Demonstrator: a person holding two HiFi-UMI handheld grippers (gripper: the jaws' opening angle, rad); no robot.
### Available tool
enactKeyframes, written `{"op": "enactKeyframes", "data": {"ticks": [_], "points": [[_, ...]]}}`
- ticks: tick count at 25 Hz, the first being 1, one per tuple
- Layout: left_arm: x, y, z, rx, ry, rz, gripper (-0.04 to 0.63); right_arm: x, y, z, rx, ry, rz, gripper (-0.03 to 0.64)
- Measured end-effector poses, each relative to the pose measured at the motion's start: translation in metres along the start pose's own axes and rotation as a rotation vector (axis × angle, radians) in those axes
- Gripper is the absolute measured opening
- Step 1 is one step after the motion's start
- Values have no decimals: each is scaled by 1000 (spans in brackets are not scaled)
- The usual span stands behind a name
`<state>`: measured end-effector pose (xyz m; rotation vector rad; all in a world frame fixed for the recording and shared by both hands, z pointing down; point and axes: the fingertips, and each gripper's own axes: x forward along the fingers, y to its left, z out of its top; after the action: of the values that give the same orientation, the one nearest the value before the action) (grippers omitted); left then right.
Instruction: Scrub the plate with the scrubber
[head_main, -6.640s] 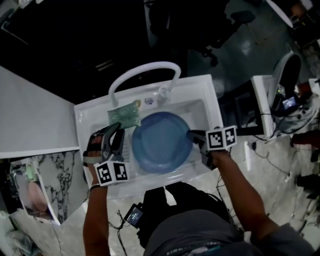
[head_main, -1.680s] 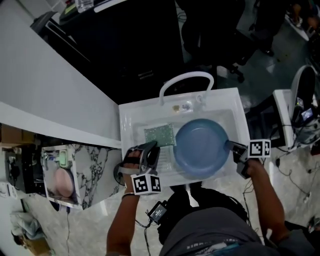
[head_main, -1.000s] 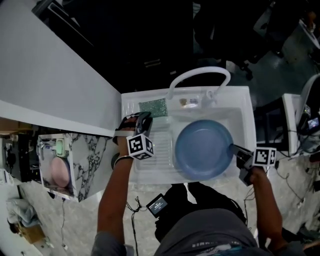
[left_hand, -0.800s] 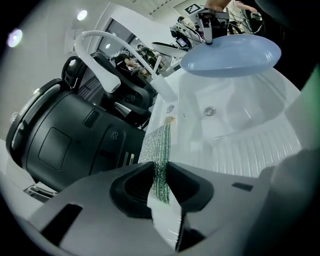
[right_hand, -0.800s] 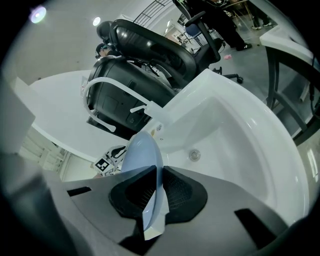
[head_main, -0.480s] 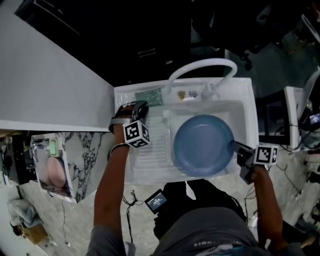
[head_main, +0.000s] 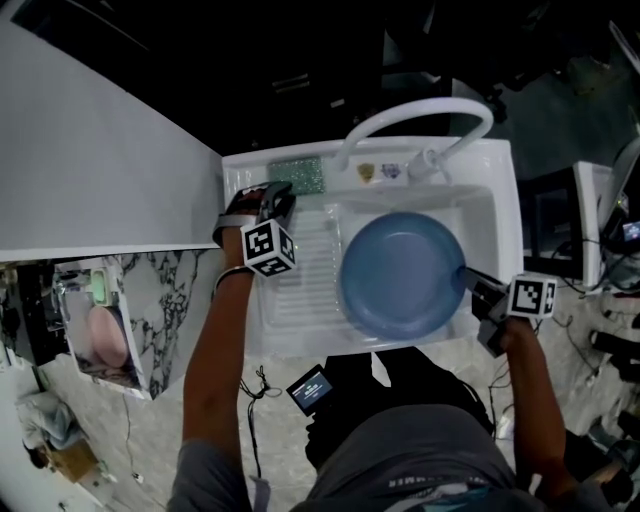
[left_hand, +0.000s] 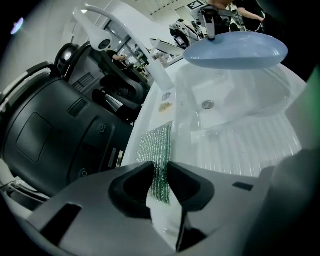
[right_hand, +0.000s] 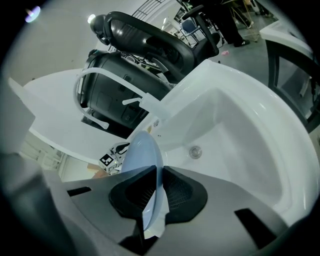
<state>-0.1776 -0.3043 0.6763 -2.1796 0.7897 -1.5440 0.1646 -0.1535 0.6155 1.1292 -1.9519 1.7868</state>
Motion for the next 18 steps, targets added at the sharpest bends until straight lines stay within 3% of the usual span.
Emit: {"op": "enactKeyframes", "data": {"ticks": [4, 9, 13, 18], "points": [[3, -4, -3, -41, -16, -49, 110, 11, 5, -3, 0, 14, -7, 62], [1, -6, -1, -206, -67, -134, 133, 23, 12, -7, 4, 34, -12, 63], [-9, -4, 0, -268, -96, -132, 138, 31, 17, -12, 3, 53, -23, 63], [-29, 2, 2, -366, -156, -109, 140, 50, 33, -20, -29, 84, 33, 63]]}}
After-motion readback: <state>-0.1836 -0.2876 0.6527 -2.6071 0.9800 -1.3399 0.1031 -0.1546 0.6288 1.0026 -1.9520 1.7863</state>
